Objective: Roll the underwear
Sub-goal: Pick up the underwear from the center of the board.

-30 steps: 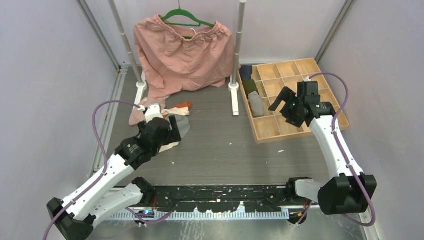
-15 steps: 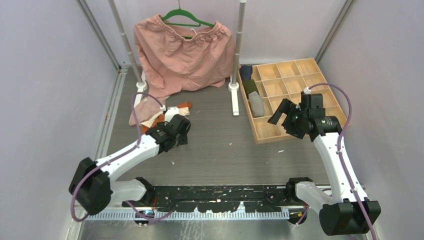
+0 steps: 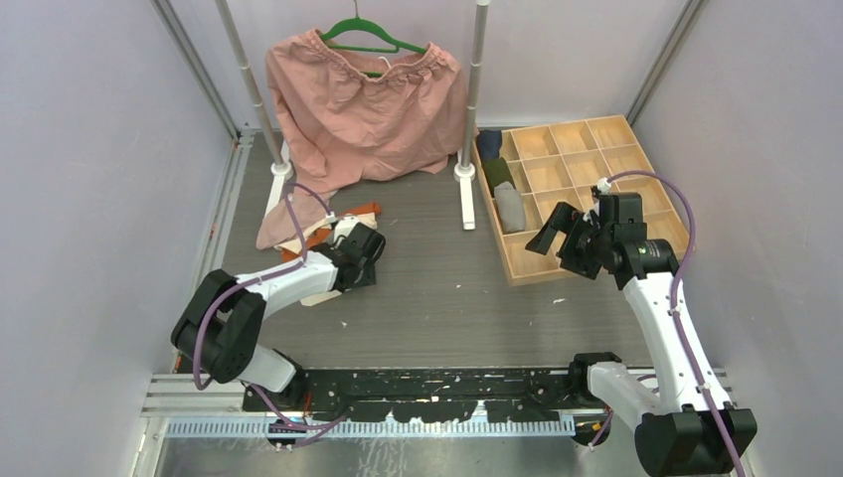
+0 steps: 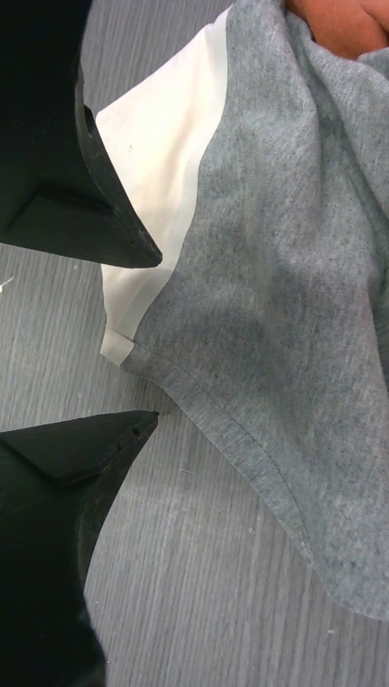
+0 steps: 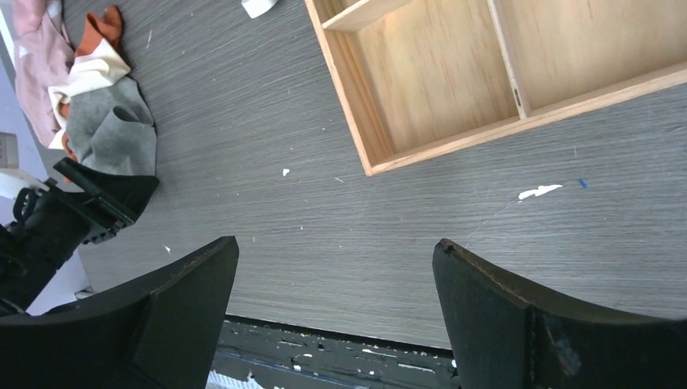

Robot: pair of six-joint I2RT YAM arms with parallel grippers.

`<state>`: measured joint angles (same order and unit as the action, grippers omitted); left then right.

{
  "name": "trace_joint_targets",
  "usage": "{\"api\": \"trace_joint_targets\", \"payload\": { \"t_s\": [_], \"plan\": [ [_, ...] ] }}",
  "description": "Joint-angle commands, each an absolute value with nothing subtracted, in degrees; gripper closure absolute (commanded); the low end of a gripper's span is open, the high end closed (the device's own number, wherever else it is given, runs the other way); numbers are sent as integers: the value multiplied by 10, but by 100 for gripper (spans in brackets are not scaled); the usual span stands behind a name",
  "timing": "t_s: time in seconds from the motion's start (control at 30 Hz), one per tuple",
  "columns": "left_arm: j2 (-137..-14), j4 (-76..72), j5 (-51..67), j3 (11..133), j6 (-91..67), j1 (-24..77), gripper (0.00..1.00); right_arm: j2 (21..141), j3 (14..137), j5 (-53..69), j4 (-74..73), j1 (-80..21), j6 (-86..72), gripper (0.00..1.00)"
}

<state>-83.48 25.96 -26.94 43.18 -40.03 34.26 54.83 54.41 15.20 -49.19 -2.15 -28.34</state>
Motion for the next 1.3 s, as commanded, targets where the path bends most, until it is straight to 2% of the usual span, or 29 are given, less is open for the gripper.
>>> {"api": "trace_joint_targets", "payload": {
  "t_s": [0.0,0.1,0.23,0.37,0.5,0.57,0.77,0.93,1.27],
  "plan": [
    [-838,220,-274,430,-401,336,33,531,544,175,-468,-22,-268,5],
    [-847,222,-275,432,-401,331,33,532,542,177,-464,-22,-268,5],
    [-865,220,-269,435,-400,327,44,538,541,180,-463,-22,-269,5],
    [-894,231,-269,446,-402,328,63,538,538,181,-457,-22,-274,5],
    [-909,239,-261,453,-407,328,89,538,537,182,-454,-22,-273,5],
    [-903,241,-250,452,-406,327,98,535,537,178,-452,-22,-273,5],
    [-821,239,-187,441,-387,353,99,517,525,180,-432,-22,-285,5],
    [-769,270,-197,474,-395,440,99,495,511,199,-407,-22,-292,5],
    [-794,268,-170,529,-392,581,99,446,490,155,-377,-22,-339,7]
  ]
}}
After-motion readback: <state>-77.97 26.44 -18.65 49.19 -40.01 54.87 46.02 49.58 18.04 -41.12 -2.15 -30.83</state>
